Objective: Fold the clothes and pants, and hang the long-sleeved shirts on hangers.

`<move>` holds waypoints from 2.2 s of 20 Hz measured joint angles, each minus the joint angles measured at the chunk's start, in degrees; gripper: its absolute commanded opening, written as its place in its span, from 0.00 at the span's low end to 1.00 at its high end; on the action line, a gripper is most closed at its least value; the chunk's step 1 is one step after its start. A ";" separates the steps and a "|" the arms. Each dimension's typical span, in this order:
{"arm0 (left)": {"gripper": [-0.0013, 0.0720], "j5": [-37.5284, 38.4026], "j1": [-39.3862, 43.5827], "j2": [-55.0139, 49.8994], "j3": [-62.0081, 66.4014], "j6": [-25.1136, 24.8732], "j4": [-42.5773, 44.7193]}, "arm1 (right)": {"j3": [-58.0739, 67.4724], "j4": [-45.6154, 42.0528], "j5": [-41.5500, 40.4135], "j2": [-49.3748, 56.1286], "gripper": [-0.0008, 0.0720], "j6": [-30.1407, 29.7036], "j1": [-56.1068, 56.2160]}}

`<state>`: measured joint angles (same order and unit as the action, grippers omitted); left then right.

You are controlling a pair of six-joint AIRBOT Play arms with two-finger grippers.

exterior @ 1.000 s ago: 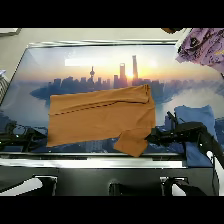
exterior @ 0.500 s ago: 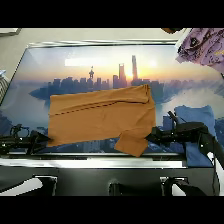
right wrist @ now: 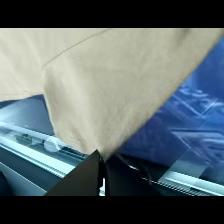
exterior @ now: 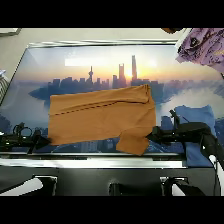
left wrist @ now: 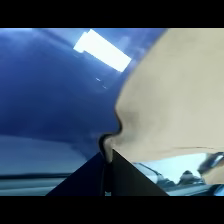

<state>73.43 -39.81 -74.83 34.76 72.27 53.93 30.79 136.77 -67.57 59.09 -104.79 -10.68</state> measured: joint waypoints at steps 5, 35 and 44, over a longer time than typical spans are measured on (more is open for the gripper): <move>0.03 1.07 0.61 12.83 0.37 6.93 1.79 | 0.04 -2.71 -3.58 -9.51 0.04 4.92 0.00; 0.03 -22.45 23.02 -6.27 27.45 10.12 5.01 | 41.40 -8.85 4.24 27.91 0.04 11.63 6.58; 0.19 -22.56 25.99 -19.63 36.52 10.03 6.03 | 49.57 -11.37 8.17 37.79 0.05 15.04 7.39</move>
<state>50.87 -13.82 -94.45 71.29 82.30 59.96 80.36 125.40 -59.40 96.88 -89.76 -3.29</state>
